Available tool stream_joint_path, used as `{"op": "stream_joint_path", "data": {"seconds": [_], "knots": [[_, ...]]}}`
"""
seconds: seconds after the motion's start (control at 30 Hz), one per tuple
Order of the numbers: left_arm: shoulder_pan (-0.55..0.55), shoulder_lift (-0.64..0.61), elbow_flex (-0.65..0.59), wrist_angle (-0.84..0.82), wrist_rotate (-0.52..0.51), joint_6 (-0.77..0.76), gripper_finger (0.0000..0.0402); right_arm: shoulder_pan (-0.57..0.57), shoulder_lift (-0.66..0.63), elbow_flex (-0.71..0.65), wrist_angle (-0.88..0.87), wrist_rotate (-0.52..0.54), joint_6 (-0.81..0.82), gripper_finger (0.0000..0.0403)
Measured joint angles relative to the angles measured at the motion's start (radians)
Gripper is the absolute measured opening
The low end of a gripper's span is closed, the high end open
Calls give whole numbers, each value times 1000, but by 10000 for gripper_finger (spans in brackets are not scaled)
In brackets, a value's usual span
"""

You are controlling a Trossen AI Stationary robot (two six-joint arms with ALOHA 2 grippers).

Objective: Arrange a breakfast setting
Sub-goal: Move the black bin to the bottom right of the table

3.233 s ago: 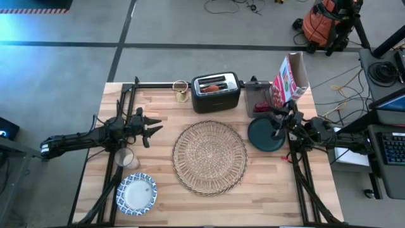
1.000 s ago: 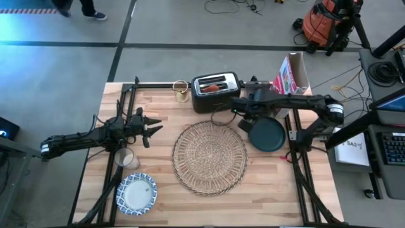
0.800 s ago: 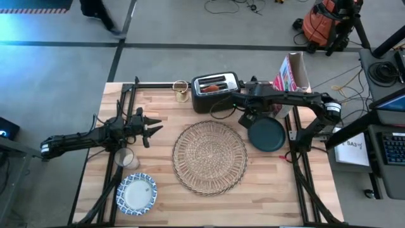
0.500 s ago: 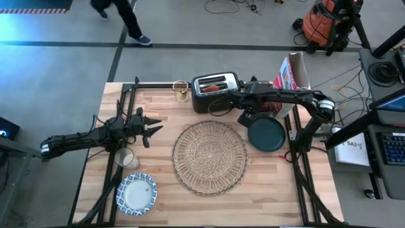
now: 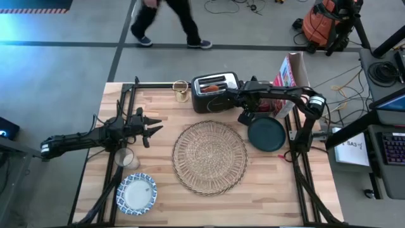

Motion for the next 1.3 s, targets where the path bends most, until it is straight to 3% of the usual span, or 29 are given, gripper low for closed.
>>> {"op": "stream_joint_path", "data": {"seconds": [0.23, 0.77, 1.3], "knots": [[0, 0, 0, 0, 0, 0, 112, -18, 22, 0, 27, -74, -36, 138], [0, 0, 0, 0, 0, 0, 112, -18, 18, -3, 13, -84, -51, 17], [0, 0, 0, 0, 0, 0, 112, -18, 2, 8, -43, -107, -76, 9]]}}
